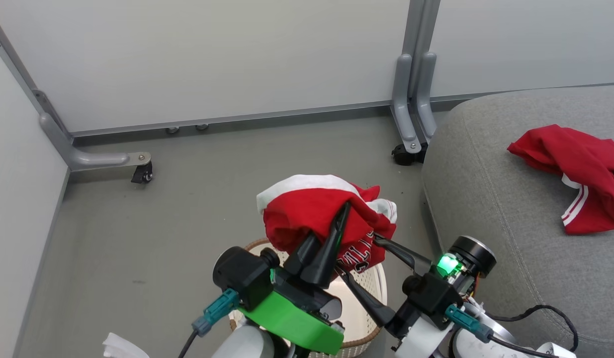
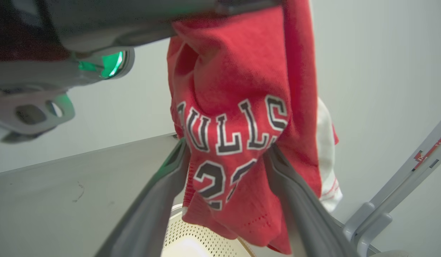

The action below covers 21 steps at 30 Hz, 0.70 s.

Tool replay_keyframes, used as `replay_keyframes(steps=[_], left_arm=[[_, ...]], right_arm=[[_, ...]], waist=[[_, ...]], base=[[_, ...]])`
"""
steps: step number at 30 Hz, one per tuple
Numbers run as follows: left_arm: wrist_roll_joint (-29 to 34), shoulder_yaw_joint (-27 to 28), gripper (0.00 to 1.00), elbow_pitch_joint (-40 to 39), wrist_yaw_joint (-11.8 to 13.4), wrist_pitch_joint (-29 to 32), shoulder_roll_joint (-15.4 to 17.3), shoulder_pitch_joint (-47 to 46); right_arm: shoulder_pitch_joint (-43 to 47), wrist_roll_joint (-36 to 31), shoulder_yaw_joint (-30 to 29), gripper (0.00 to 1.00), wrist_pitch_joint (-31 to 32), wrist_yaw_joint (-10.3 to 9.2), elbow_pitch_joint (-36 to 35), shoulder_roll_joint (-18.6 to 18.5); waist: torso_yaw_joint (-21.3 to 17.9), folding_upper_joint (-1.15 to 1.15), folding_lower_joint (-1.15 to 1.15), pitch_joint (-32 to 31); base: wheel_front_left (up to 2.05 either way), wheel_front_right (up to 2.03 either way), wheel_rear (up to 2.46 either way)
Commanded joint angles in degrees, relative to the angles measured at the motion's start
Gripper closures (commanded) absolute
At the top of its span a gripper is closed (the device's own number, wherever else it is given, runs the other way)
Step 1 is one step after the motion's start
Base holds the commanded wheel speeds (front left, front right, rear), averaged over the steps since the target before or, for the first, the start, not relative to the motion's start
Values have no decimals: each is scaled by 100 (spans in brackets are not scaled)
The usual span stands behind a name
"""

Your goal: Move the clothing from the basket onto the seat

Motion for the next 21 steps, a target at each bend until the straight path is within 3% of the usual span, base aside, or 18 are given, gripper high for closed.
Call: replay_keyframes(steps=[1, 12, 13, 14, 15, 21], left_arm=[[-83, -53, 100, 6, -36, -19, 21, -84], [-157, -377, 100, 101, -32, -19, 21, -89], [-162, -388, 100, 113, -31, -19, 21, -83], [-166, -396, 100, 128, -29, -19, 21, -77], [-168, -397, 100, 135, -26, -19, 21, -73], [-156, -355, 100, 198, -8, -18, 21, -53]], right_arm=[[-73, -92, 4, 0, 1, -2, 83, 39], [-126, -163, -183, 0, 1, -2, 484, 438], [-106, -122, -218, 7, 1, -2, 503, 469], [-82, -73, -260, 72, 1, -2, 528, 502], [-77, -41, -292, 100, 1, -2, 519, 527], [-14, 173, -542, 100, 1, -2, 417, 595]], waist=[[7, 0, 0, -3], [53, 0, 0, -13], [55, 0, 0, -13], [56, 0, 0, -15], [54, 0, 0, -12], [37, 0, 0, 16]], base=[[0, 0, 0], [0, 0, 0], [0, 0, 0], [0, 0, 0], [0, 0, 0], [0, 0, 0]])
